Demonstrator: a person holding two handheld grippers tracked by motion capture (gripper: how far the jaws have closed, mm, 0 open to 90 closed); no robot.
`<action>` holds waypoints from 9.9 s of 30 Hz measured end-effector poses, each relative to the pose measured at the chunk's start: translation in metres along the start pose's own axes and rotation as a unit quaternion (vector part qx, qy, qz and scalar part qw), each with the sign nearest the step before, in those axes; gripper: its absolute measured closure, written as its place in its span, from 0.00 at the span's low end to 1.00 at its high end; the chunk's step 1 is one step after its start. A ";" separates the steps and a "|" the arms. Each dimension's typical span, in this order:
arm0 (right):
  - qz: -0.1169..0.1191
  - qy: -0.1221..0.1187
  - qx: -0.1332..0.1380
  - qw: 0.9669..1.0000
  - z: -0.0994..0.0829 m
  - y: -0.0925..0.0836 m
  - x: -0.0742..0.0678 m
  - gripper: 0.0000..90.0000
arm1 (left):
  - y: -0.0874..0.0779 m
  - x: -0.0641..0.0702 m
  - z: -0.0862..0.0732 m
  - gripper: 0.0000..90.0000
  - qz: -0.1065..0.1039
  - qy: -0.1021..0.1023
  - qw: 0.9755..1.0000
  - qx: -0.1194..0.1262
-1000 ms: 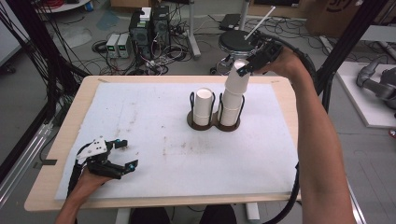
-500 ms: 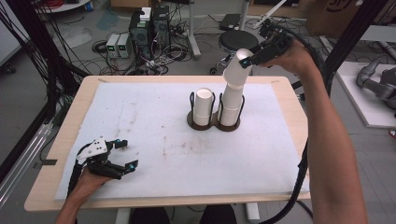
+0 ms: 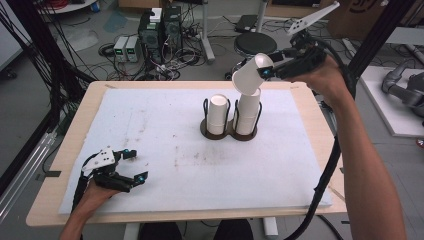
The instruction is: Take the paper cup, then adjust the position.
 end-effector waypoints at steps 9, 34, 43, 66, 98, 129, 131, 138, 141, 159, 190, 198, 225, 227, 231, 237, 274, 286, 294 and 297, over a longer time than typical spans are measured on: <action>0.012 0.010 0.060 0.998 -0.037 0.000 -0.040 0.42 | 0.000 0.000 0.000 0.05 0.001 0.000 1.000 0.001; 0.043 0.035 0.138 0.989 -0.139 0.041 -0.116 0.42 | 0.000 -0.001 0.000 0.05 -0.002 -0.008 1.000 0.006; 0.047 0.029 0.144 0.988 -0.149 0.048 -0.128 0.42 | 0.000 0.000 0.000 0.05 -0.001 0.001 1.000 0.002; 0.066 0.036 0.141 0.987 -0.153 0.056 -0.132 0.42 | 0.000 0.000 0.000 0.05 0.002 -0.001 1.000 0.006; 0.102 0.036 0.161 0.981 -0.147 0.068 -0.136 0.42 | 0.012 0.013 0.088 0.05 -0.110 0.026 0.993 0.038; 0.167 0.036 0.169 0.971 -0.138 0.091 -0.159 0.42 | 0.107 0.071 0.129 0.05 -0.265 0.058 0.963 0.007; 0.169 0.034 0.170 0.970 -0.138 0.091 -0.159 0.42 | 0.110 0.073 0.129 0.05 -0.269 0.060 0.961 0.005; 0.173 0.035 0.174 0.969 -0.137 0.091 -0.160 0.42 | 0.118 0.076 0.127 0.05 -0.274 0.059 0.960 -0.002; 0.176 0.037 0.174 0.968 -0.137 0.092 -0.161 0.42 | 0.121 0.078 0.124 0.05 -0.276 0.057 0.959 -0.008; 0.177 0.038 0.180 0.967 -0.137 0.088 -0.160 0.42 | 0.125 0.078 0.109 0.05 -0.274 0.058 0.959 -0.040; 0.166 0.015 0.159 0.973 -0.137 0.090 -0.164 0.15 | 0.119 0.075 0.110 0.30 -0.281 0.083 0.954 -0.055; 0.170 0.000 0.127 0.977 -0.135 0.084 -0.163 0.15 | 0.112 0.074 0.112 0.31 -0.273 0.096 0.953 -0.086; 0.186 -0.140 -0.187 0.954 -0.106 0.122 -0.169 0.17 | 0.127 0.093 0.135 0.31 -0.226 0.199 0.884 -0.357; 0.187 -0.150 -0.209 0.948 -0.104 0.127 -0.172 0.17 | 0.129 0.095 0.135 0.31 -0.222 0.200 0.882 -0.364; 0.187 -0.166 -0.234 0.939 -0.102 0.132 -0.175 0.17 | 0.132 0.098 0.134 0.31 -0.218 0.212 0.874 -0.380; 0.188 -0.171 -0.242 0.936 -0.100 0.138 -0.178 0.17 | 0.135 0.100 0.131 0.31 -0.217 0.215 0.871 -0.386; 0.204 -0.170 -0.240 0.934 -0.093 0.151 -0.183 0.40 | 0.142 0.103 0.131 0.31 -0.226 0.201 0.878 -0.372; 0.197 -0.168 -0.236 0.936 -0.095 0.149 -0.185 0.41 | 0.139 0.098 0.133 0.09 -0.272 0.158 0.886 -0.342; 0.207 -0.161 -0.234 0.936 -0.101 0.150 -0.185 0.40 | 0.135 0.090 0.138 0.07 -0.261 0.146 0.903 -0.309; 0.206 -0.160 -0.231 0.937 -0.104 0.151 -0.185 0.40 | 0.134 0.088 0.145 0.07 -0.258 0.148 0.909 -0.294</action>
Point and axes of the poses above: each handheld gripper's, and its own axes: y roughly forward along the jaws, z roughly out of its top, x roughly to its right, the point moved 1 cm from there along y, roughly forward along the jaws, and after that the axes turned 11 degrees about x, right-handed, at the moved point
